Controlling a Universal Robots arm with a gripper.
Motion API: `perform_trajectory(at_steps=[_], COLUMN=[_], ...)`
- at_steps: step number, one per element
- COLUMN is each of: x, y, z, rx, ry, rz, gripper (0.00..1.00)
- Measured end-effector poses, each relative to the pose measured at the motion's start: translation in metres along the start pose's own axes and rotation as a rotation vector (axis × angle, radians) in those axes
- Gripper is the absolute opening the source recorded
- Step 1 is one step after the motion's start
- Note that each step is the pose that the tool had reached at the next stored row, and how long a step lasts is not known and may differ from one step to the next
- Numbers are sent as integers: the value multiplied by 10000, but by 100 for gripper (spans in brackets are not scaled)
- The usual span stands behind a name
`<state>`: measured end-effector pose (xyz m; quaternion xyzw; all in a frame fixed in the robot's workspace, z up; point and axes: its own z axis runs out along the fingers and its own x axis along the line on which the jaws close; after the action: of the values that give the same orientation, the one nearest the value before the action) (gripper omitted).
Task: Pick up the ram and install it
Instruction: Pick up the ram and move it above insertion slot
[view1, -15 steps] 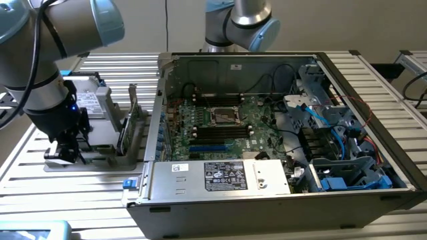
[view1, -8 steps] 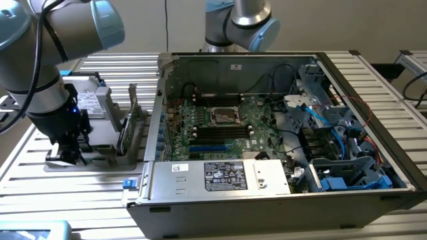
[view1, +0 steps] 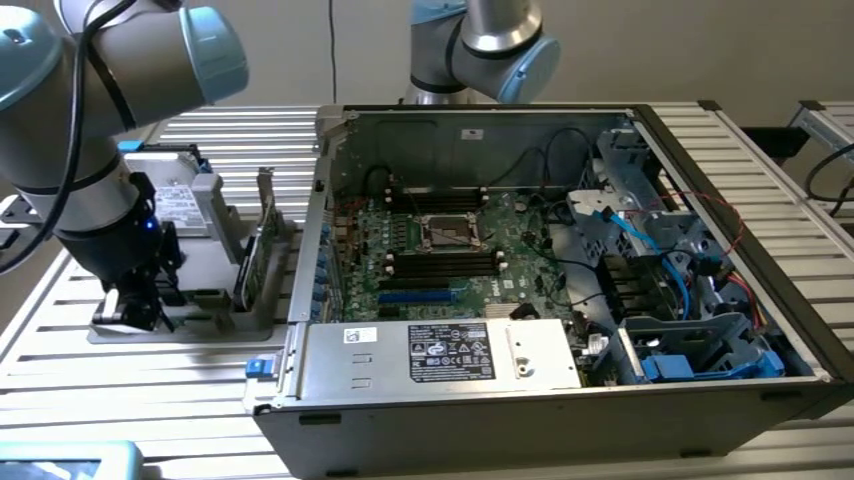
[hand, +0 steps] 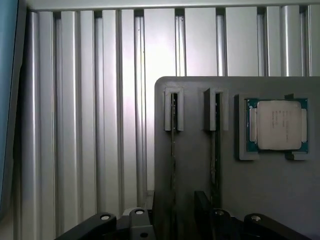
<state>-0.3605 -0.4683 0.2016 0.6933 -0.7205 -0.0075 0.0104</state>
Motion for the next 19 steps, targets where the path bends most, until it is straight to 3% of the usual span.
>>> perform_trajectory(at_steps=[10, 13, 14, 16, 19], x=[0, 0, 0, 3, 9], y=[7, 6, 6, 6, 8], z=[53, 60, 60, 54, -36], rx=[-3, -3, -4, -1, 5], ry=[-63, -76, -77, -79, -80], rz=[8, 14, 18, 21, 23], gripper=[44, 36, 24, 18, 14])
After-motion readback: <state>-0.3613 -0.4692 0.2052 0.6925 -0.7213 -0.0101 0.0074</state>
